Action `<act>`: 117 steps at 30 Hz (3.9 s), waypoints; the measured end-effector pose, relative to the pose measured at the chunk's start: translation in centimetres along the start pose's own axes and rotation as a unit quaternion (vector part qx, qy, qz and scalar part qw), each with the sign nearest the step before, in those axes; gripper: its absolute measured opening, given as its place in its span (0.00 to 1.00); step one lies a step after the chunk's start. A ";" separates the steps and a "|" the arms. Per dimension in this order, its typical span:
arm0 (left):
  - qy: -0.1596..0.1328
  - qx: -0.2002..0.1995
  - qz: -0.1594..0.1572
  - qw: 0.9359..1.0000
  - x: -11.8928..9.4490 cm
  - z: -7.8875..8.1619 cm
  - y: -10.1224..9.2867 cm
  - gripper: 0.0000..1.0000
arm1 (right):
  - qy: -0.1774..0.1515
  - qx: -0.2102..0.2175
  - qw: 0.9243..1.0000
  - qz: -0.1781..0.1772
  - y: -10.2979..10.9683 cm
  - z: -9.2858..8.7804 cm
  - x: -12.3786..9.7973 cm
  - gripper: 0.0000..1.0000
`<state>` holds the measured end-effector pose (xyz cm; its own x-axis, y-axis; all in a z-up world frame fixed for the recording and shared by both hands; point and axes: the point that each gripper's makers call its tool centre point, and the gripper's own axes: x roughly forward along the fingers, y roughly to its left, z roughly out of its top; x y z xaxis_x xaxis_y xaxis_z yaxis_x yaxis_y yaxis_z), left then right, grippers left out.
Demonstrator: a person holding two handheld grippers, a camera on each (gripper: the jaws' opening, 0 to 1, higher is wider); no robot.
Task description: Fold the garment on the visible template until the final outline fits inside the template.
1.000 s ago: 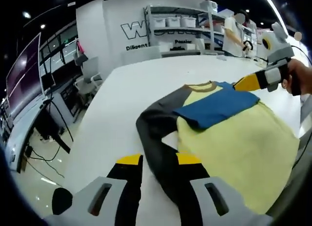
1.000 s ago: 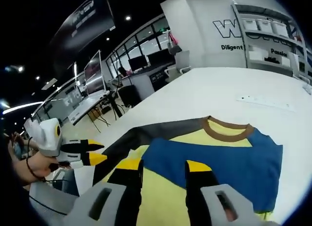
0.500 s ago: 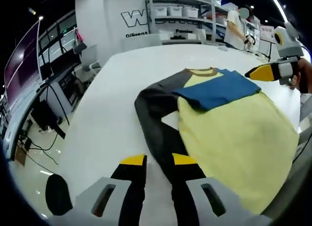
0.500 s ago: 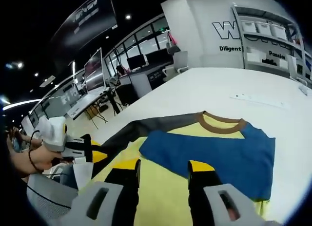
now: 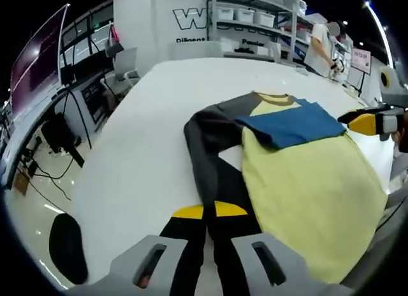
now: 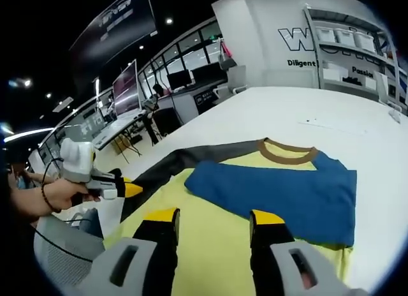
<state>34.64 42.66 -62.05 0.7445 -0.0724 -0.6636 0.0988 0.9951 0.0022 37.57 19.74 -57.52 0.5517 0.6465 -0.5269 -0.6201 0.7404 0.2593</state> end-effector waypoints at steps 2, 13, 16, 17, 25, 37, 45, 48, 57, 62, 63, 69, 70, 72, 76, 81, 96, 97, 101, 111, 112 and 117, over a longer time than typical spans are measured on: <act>-0.007 0.006 0.009 1.000 -0.2 0.4 0.3 0.00 | 0.002 0.000 1.000 -0.001 -0.1 -0.4 -0.1 0.42; -0.058 0.000 0.064 0.996 -1.5 3.3 3.1 0.00 | 0.009 0.007 1.000 -0.004 -0.5 -1.1 -0.7 0.45; -0.063 0.006 0.076 0.995 -1.6 3.9 4.1 0.00 | 0.007 0.005 1.000 -0.013 -0.9 -0.9 -0.8 0.49; -0.064 0.006 0.077 0.995 -1.6 3.9 4.3 0.00 | 0.007 0.004 1.000 -0.013 -0.9 -0.9 -0.8 0.48; -0.096 -0.026 0.097 0.990 -1.8 6.6 6.4 0.00 | -0.002 -0.034 0.998 -0.059 -2.6 -0.3 -1.4 0.68; -0.135 -0.061 0.115 0.982 -2.4 8.9 8.0 0.00 | -0.003 -0.079 0.995 -0.059 -2.5 -0.5 -2.1 0.89; -0.183 -0.046 0.093 0.978 -3.3 12.3 6.9 0.00 | 0.006 -0.078 0.995 -0.062 -2.7 -1.5 -3.1 0.92; -0.194 -0.029 0.084 0.977 -3.6 13.2 6.1 0.00 | 0.006 -0.073 0.995 -0.065 -2.9 -1.8 -3.4 0.92; -0.232 -0.007 0.065 0.971 -4.0 15.7 3.9 0.00 | 0.013 -0.069 0.995 -0.075 -3.3 -2.2 -3.8 0.92; -0.250 0.068 0.061 0.964 -4.2 17.6 2.0 0.00 | 0.019 -0.070 0.995 -0.074 -3.4 -2.4 -3.9 0.91; -0.254 0.084 0.064 0.961 -4.3 18.0 1.7 0.00 | 0.021 -0.071 0.995 -0.073 -3.4 -2.5 -3.9 0.91; -0.260 0.135 0.043 0.955 -4.2 19.4 -0.9 0.00 | 0.018 -0.071 0.994 -0.076 -3.5 -2.5 -4.0 0.91; -0.260 0.137 0.041 0.955 -4.2 19.4 -1.0 0.00 | 0.017 -0.070 0.994 -0.077 -3.5 -2.5 -4.0 0.91; -0.257 0.158 0.024 0.953 -4.0 19.8 -2.2 0.00 | 0.017 -0.069 0.995 -0.075 -3.5 -2.5 -4.0 0.91; -0.258 0.192 0.000 0.947 -3.5 20.2 -4.5 0.00 | 0.017 -0.065 0.995 -0.076 -3.6 -2.7 -4.0 0.91; -0.255 0.222 -0.012 0.941 -2.9 20.2 -6.5 0.00 | 0.019 -0.061 0.995 -0.080 -3.8 -2.9 -4.2 0.91; -0.223 0.276 -0.077 0.932 0.9 19.2 -13.2 0.00 | 0.021 -0.058 0.995 -0.080 -3.9 -3.1 -4.2 0.91; -0.221 0.278 -0.081 0.931 1.2 19.1 -13.6 0.00 | 0.021 -0.057 0.995 -0.080 -4.0 -3.1 -4.2 0.91; -0.203 0.293 -0.090 0.930 3.0 18.2 -15.1 0.00 | 0.023 -0.058 0.995 -0.080 -4.0 -3.2 -4.2 0.91; -0.163 0.312 -0.103 0.930 6.5 16.3 -18.1 0.00 | 0.029 -0.056 0.995 -0.082 -4.2 -3.5 -4.2 0.91; -0.158 0.319 -0.106 0.928 7.0 16.2 -18.5 0.00 | 0.030 -0.055 0.995 -0.084 -4.3 -3.6 -4.3 0.91; -0.140 0.338 -0.122 0.923 8.1 15.7 -19.8 0.00 | 0.035 -0.052 0.994 -0.085 -4.6 -4.0 -4.3 0.91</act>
<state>49.09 21.34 -55.72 0.7778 -0.3971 -0.4871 0.6044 0.6852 0.4065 35.86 12.80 -59.67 0.6156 0.4963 -0.6122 -0.5774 0.8127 0.0783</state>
